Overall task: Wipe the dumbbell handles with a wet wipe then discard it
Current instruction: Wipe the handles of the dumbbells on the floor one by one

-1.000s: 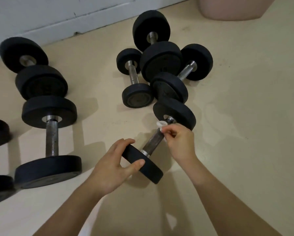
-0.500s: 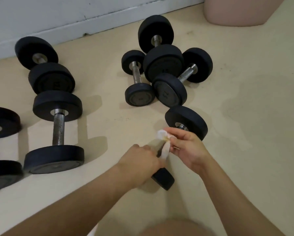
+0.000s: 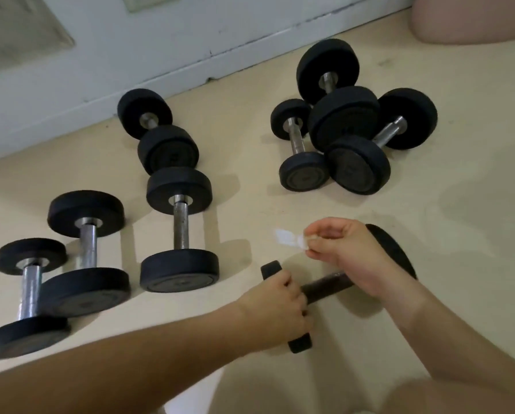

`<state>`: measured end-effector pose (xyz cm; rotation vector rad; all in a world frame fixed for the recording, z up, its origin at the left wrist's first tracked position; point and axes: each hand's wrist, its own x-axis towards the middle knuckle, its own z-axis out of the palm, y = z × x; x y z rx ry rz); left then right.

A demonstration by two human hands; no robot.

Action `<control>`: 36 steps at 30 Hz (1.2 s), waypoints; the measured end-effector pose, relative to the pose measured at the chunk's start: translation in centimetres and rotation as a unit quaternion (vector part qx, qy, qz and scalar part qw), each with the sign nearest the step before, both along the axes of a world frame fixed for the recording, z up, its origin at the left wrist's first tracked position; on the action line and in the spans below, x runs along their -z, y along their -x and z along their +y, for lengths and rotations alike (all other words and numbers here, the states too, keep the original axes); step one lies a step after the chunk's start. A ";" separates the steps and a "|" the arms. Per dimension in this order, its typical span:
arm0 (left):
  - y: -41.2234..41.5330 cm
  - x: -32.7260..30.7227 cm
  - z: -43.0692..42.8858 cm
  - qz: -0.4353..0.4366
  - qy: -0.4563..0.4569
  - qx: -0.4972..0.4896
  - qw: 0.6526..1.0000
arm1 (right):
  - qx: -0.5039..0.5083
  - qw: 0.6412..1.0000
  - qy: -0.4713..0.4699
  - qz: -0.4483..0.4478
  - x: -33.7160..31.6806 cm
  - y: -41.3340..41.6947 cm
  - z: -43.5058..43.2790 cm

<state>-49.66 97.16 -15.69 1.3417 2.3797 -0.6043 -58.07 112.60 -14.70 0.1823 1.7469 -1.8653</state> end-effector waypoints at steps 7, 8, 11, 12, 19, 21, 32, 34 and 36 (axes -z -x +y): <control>-0.4 -6.4 -11.9 0.043 -0.071 -0.040 0.996 | -0.252 0.927 -0.183 0.207 -7.9 4.2 -9.8; -0.5 -7.2 -15.0 0.058 -0.068 -0.039 0.995 | -0.269 0.918 -0.193 0.218 -8.8 4.4 -11.5; -1.0 -7.0 -22.3 0.060 -0.055 -0.145 0.986 | -0.306 0.880 -0.256 0.256 -9.5 4.6 -17.1; -1.3 -5.9 -23.6 0.042 -0.059 -0.215 0.974 | -0.323 0.861 -0.285 0.271 -9.1 4.5 -19.0; -0.3 3.1 -26.0 -0.144 -0.250 -0.444 0.848 | -0.191 0.896 -0.330 0.227 -1.5 2.3 -27.1; 0.0 3.3 -26.3 -0.144 -0.268 -0.435 0.847 | -0.128 0.920 -0.332 0.163 0.9 0.8 -27.1; -1.7 2.6 -25.0 -0.114 -0.260 -0.369 0.885 | -0.096 0.875 -0.360 0.311 7.0 0.9 -28.8; -2.1 2.4 -24.7 -0.110 -0.264 -0.368 0.885 | -0.156 0.889 -0.326 0.281 6.5 -0.9 -27.2; -2.3 2.6 -24.7 -0.095 -0.275 -0.363 0.885 | -0.216 0.899 -0.287 0.249 5.9 -1.5 -26.2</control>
